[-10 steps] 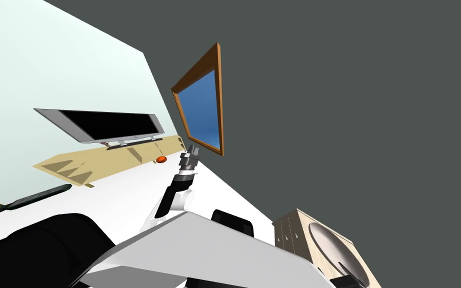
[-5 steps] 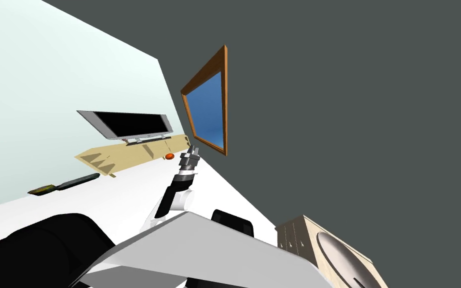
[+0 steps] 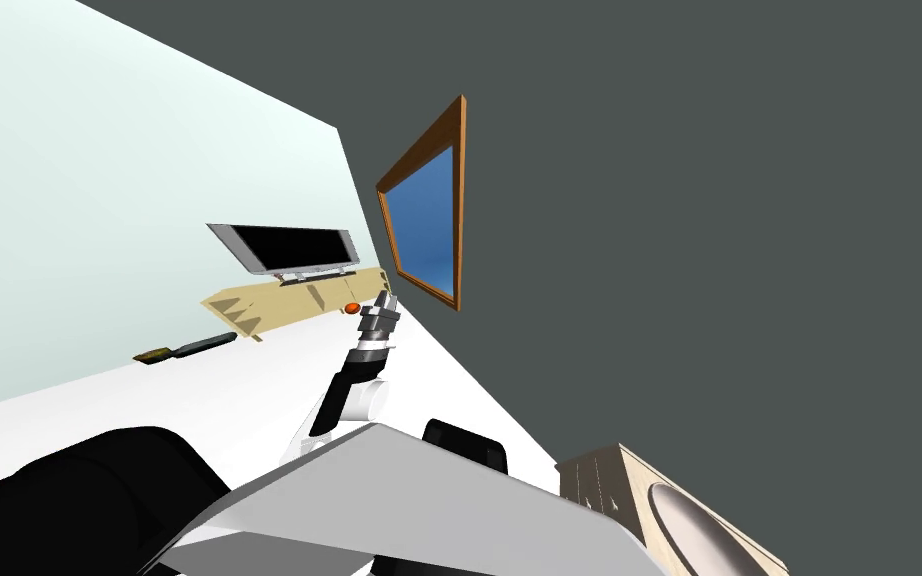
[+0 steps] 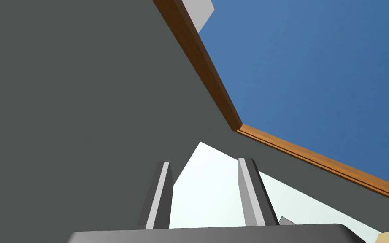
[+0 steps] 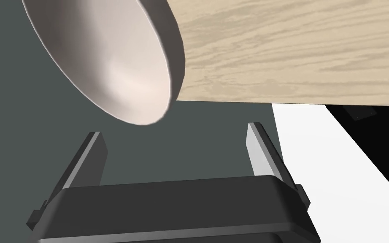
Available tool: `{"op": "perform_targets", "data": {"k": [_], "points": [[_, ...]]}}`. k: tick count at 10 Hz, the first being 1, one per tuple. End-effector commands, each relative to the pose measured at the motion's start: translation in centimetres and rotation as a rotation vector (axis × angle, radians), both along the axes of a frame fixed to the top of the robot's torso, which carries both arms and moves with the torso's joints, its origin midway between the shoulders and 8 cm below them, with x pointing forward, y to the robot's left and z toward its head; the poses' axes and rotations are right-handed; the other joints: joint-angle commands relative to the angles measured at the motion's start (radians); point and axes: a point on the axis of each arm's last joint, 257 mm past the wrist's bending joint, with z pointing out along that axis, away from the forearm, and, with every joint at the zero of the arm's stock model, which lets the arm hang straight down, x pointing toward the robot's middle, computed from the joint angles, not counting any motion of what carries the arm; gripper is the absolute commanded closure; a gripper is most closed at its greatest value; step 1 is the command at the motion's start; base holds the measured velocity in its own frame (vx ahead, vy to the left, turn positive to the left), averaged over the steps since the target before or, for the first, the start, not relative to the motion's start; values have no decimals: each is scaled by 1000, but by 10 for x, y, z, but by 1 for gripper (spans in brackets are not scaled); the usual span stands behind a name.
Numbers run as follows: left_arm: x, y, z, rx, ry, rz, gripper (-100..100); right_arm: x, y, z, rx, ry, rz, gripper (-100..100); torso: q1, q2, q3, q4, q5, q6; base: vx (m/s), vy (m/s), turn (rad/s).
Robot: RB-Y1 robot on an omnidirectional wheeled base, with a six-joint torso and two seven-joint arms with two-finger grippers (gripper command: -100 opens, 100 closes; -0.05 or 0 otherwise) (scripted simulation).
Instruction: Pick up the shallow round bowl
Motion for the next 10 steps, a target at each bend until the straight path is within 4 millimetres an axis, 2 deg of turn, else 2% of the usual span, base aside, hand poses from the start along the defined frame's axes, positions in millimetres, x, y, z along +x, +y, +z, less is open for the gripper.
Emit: {"op": "perform_targets", "data": {"k": [1, 2, 4, 7, 9, 10], "points": [[0, 0, 0, 0, 0, 0, 0, -3, -3, 0, -20, 19, 17, -100, 0, 0, 0, 0, 0, 0, -7, -7, -26], [0, 0, 0, 0, 0, 0, 0, -14, -17, -2, -57, 60, 28, -100, 0, 0, 0, 0, 0, 0, -16, -5, 179], [0, 0, 0, 0, 0, 0, 0, -15, -18, -2, -70, 73, 43, -100, 0, 0, 0, 0, 0, 0, -12, -10, 48], [0, 0, 0, 0, 0, 0, 0, -36, -41, -5, -142, 161, 79, -100, 0, 0, 0, 0, 0, 0, -17, -10, 131], [0, 0, 0, 0, 0, 0, 0, -37, -42, -5, -157, 176, 97, -100, 0, 0, 0, 0, 0, 0, -11, -11, 53], [0, 0, 0, 0, 0, 0, 0, -46, -51, -7, -182, 212, 110, -100, 0, 0, 0, 0, 0, 0, -15, -6, 129]]}}
